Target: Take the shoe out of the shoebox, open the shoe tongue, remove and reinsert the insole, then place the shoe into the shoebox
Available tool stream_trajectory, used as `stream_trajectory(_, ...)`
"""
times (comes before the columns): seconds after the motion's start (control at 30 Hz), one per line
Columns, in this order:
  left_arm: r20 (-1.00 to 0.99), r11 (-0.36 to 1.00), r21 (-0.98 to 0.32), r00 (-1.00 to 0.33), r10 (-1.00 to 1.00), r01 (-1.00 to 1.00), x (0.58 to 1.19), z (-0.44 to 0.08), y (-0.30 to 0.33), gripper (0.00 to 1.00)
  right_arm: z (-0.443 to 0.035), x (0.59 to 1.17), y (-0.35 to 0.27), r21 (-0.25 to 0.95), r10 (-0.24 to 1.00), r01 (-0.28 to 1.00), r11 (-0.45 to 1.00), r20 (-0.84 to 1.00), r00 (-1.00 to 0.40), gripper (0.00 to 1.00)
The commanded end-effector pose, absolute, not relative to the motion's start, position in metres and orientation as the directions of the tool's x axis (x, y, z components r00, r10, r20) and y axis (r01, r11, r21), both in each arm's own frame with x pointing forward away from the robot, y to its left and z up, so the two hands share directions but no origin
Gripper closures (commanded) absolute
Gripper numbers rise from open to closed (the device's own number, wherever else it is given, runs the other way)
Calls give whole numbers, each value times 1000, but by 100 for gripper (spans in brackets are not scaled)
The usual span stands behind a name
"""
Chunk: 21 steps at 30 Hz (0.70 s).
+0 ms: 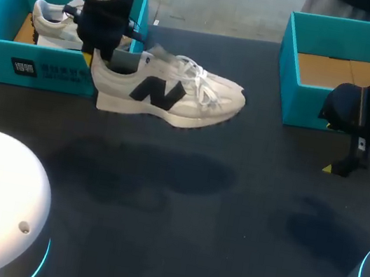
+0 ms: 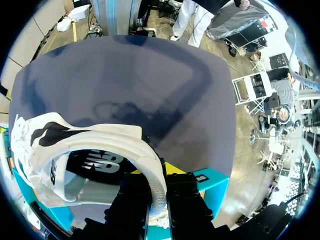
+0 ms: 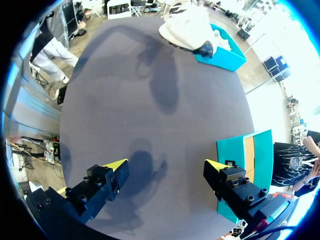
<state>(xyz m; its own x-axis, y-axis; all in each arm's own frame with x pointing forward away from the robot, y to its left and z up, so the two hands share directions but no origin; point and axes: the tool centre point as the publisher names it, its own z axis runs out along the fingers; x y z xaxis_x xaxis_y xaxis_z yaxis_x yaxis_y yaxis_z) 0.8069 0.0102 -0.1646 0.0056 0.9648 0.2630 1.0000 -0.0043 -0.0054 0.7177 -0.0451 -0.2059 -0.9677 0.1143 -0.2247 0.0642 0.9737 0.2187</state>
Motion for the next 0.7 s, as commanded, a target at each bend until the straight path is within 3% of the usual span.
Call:
stream_trajectory(0.03,279,-8,4,7,960,1000,799,-167,0,100,-207,718,-45,217,115,65,974,-226,-967,0)
stream_trajectory(0.7,290,-61,12,55,956,998,765,-196,-42,100,-207,718,-45,217,115,65,974,-226,-967,0)
